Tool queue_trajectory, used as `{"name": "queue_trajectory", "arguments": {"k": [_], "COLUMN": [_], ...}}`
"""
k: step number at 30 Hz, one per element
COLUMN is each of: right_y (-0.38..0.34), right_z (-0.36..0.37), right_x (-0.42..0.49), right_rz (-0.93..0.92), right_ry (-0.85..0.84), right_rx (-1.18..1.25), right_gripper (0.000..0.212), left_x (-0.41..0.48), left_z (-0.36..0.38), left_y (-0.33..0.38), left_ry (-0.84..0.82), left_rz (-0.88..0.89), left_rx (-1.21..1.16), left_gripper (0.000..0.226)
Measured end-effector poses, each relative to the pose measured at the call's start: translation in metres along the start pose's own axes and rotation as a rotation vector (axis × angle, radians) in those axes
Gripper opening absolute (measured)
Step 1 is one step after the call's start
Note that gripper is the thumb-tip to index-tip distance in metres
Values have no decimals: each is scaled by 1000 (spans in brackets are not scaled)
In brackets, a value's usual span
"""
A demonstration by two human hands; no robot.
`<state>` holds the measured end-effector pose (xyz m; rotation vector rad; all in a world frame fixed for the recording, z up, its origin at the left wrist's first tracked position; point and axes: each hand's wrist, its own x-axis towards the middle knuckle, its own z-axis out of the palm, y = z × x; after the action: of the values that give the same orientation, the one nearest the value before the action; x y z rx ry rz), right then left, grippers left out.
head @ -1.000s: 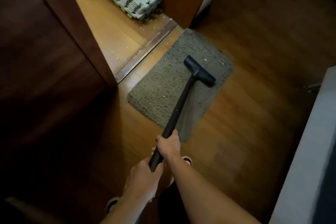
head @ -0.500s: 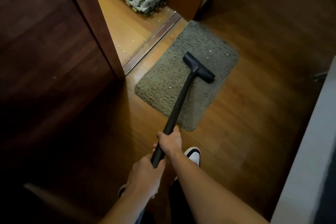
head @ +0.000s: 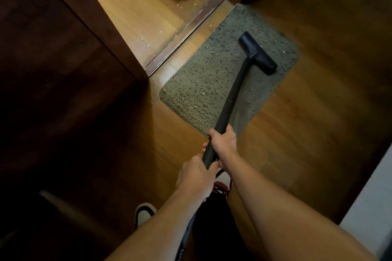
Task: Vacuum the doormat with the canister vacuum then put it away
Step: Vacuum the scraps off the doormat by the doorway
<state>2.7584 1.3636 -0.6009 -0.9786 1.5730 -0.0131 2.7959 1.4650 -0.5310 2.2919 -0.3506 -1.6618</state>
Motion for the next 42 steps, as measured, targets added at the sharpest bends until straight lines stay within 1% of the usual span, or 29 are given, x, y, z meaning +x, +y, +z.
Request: {"name": "queue_trajectory", "arguments": {"k": [6,10,14,18,23,27,29,34,38,42], "right_y": [-42,-67,-76,-73,-59,-36,-22,13,40,72], "right_z": [-34,-54,-62,-56,-40,-17,-2,40,74,110], "right_x": [43,63,75,73,52,24,6,-42,-83,-123], "right_rz": [-7,-7,-15,-7,13,17,24,55,67,105], "right_ry": [26,20,17,37,21,4,-8,-33,-61,-102], "right_rx": [-5,-14,-44,-60,-54,-79,-72,-59,-59,-33], "right_gripper": [37,33,33,33,31,32,33,41,39,41], "left_x": [31,48,52,50,37,17,3,-35,-64,-86], "left_z": [11,15,17,14,6,-6,-14,-34,-46,-60], "left_y": [60,92,106,100,73,37,15,-44,-96,-150], "left_ry": [0,12,7,10,-24,-45,-49,-46,-1,-8], "left_rz": [-5,18,20,30,2,-28,-38,-53,-52,-88], "left_rx": [-2,27,-20,-22,-81,-109,-119,-153,-170,-165], "left_gripper": [29,32,28,28,25,24,20,19,17,16]}}
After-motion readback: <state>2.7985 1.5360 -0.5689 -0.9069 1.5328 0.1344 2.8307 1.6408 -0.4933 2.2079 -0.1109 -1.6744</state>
